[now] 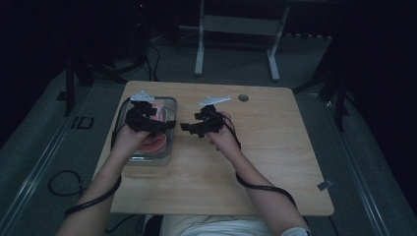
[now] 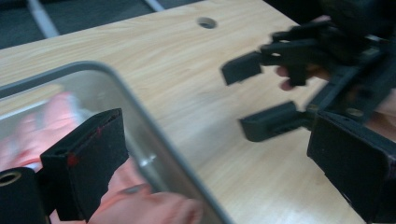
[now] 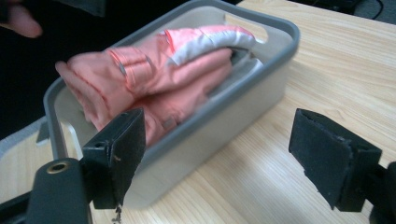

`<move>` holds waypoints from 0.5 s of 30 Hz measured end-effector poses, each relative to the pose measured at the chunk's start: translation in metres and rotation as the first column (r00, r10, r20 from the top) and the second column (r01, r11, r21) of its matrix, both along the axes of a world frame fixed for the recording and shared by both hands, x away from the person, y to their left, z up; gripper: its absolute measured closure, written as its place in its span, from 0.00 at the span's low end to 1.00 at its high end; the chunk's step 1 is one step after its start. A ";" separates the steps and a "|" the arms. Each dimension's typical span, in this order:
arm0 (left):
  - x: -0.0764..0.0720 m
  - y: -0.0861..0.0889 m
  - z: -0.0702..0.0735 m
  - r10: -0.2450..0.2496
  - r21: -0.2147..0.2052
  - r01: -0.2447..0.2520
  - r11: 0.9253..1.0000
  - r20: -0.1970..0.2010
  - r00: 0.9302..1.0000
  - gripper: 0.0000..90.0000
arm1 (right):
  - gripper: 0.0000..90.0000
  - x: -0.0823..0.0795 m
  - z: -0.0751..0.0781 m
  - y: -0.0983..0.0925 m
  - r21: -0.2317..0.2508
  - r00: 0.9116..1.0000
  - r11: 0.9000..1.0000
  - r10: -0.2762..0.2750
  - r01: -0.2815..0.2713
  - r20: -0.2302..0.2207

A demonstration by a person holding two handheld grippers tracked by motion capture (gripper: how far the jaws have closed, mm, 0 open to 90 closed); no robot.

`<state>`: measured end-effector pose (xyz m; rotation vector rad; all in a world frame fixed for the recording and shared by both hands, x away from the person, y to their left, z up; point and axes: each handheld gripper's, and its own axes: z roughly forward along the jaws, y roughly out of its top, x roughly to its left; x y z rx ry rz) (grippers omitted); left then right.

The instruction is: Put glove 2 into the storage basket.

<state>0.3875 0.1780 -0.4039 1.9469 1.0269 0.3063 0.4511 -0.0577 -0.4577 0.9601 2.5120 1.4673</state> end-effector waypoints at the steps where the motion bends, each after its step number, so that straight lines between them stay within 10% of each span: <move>1: -0.004 -0.010 0.001 -0.034 -0.006 0.034 0.999 0.008 0.999 0.05 | 0.21 -0.001 -0.001 -0.003 0.000 1.000 1.000 -0.002 0.002 -0.001; 15: -0.026 -0.074 -0.014 -0.224 0.012 0.224 0.975 0.040 0.974 0.05 | 0.20 -0.013 -0.014 -0.062 -0.009 0.998 0.998 -0.056 0.056 0.029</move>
